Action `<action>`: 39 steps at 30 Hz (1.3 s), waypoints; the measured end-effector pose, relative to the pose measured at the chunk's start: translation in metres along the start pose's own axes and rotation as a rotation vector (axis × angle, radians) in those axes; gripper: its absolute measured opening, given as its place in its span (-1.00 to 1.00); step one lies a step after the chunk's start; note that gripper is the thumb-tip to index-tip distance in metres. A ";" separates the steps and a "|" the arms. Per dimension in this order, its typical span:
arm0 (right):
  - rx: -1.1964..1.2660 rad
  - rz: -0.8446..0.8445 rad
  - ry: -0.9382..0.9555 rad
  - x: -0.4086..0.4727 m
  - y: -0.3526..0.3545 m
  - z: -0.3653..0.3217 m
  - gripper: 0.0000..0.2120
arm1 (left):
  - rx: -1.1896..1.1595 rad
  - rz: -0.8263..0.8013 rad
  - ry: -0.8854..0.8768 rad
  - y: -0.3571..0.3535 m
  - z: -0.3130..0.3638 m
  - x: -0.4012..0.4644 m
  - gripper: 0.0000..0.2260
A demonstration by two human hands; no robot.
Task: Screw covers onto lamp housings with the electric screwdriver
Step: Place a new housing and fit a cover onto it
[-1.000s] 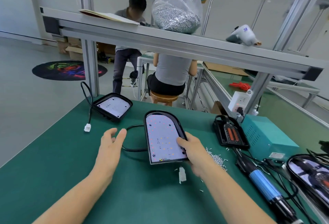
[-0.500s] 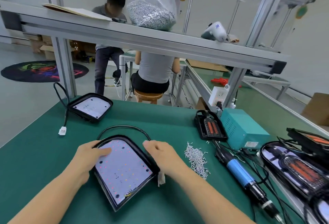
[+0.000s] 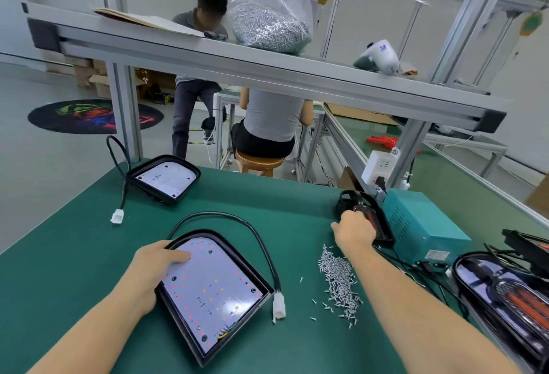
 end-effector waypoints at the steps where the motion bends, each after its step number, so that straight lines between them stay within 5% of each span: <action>1: 0.012 0.014 -0.013 0.000 -0.001 0.000 -0.68 | -0.007 -0.004 -0.004 0.000 0.000 -0.001 -0.88; 14: -0.111 0.087 -0.024 0.013 -0.003 0.001 -0.76 | -0.194 0.008 0.047 0.001 -0.004 -0.001 -0.73; 20: 0.183 0.292 0.305 -0.021 0.033 -0.043 -0.78 | -0.208 0.015 0.068 0.006 -0.002 0.001 -0.74; 27: 0.478 0.494 0.811 -0.158 0.077 -0.088 -0.87 | -0.283 -0.028 0.056 0.007 0.005 0.004 -0.80; 34: 0.261 0.487 1.073 -0.256 0.047 -0.098 -0.75 | -0.392 -0.130 0.103 -0.003 -0.004 -0.014 -0.77; 39: 0.131 0.385 1.096 -0.283 0.020 -0.107 -0.64 | -0.462 -0.280 0.106 -0.012 -0.004 -0.034 -0.70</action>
Point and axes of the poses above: each hand's wrist, its own x-axis towards the middle knuckle, its own y-axis out of the back of the hand, z = x × y, the point moved 4 cm from there along x, towards the middle knuckle, and after that the axes turned 8 degrees about x, right-handed, at the moved point
